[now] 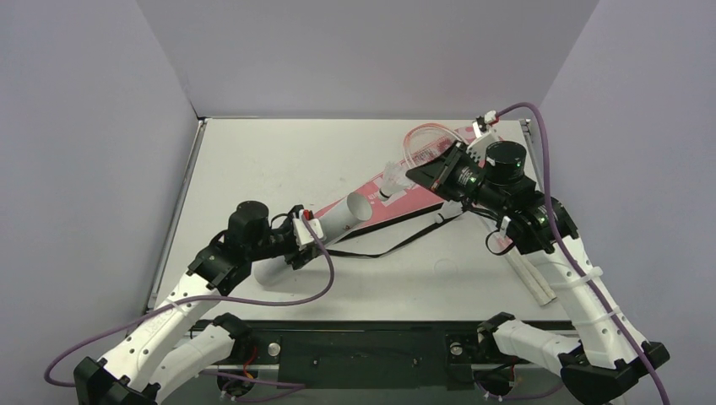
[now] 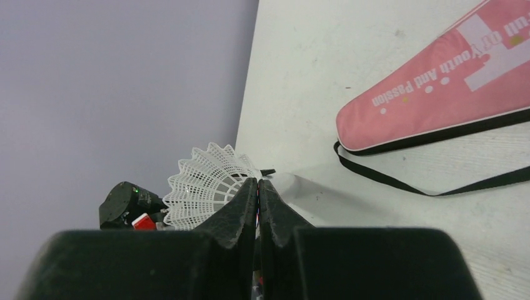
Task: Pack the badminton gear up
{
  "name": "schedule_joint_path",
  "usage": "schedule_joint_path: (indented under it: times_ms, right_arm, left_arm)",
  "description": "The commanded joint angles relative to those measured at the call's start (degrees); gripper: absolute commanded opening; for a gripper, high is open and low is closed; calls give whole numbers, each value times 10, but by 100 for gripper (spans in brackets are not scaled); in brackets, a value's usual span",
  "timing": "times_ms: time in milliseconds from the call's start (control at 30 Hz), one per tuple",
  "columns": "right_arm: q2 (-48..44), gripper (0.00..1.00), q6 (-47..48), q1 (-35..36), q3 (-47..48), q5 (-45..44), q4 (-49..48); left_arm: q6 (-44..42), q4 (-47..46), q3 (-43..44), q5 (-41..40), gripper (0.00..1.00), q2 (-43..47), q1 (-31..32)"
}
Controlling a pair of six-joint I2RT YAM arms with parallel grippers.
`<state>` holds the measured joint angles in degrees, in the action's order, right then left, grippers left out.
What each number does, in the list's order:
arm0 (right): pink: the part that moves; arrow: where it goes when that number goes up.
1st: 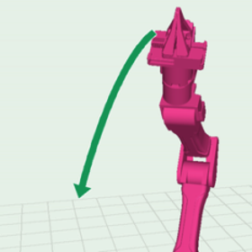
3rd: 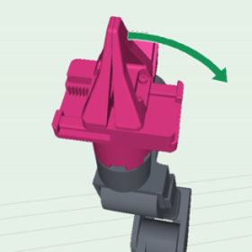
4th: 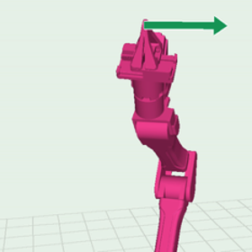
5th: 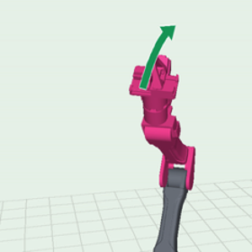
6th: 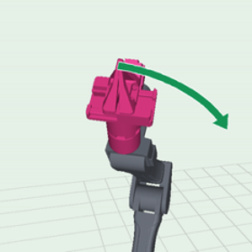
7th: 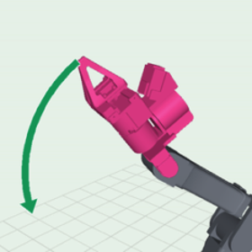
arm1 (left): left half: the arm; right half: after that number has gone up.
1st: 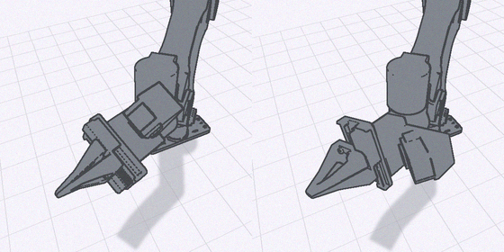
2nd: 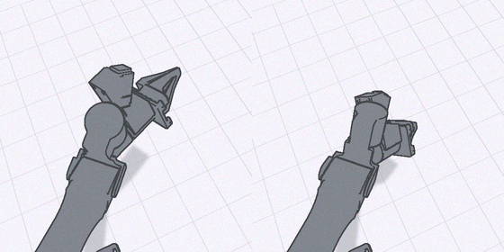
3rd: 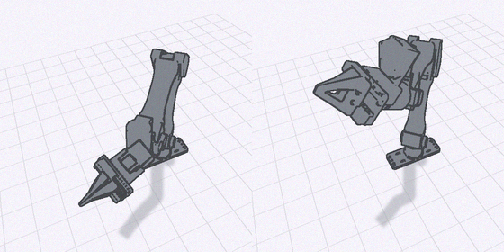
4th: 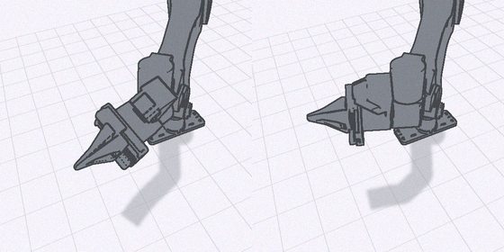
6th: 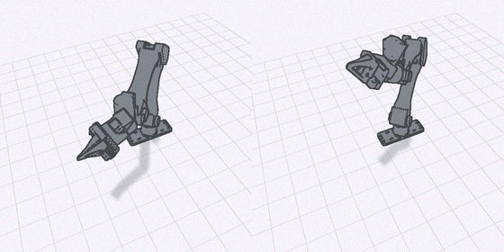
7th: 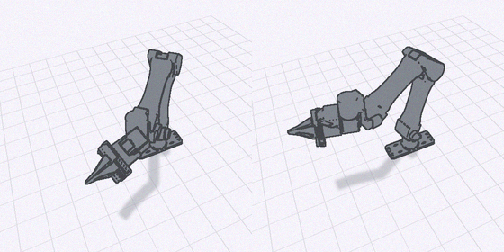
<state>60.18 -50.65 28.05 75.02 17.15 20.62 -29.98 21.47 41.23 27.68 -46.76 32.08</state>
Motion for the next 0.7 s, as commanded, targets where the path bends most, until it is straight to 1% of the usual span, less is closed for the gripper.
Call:
schedule_joint_path:
  times_ms: [0, 233, 533, 667]
  right_arm:
    - [6, 0, -30, 27, -2, 13, -93]
    - [34, 0, -29, 70, 10, 7, -109]
    - [47, 0, -8, 91, 6, 4, -94]
    - [60, 0, 17, 102, 9, 5, -66]
  left_arm:
    - [10, -51, 16, 6, 11, -1, -4]
    - [20, -67, 15, 1, 10, -5, -3]
    - [25, -71, 17, -1, 10, -5, -3]
    - [35, -73, 20, 1, 9, -4, -5]
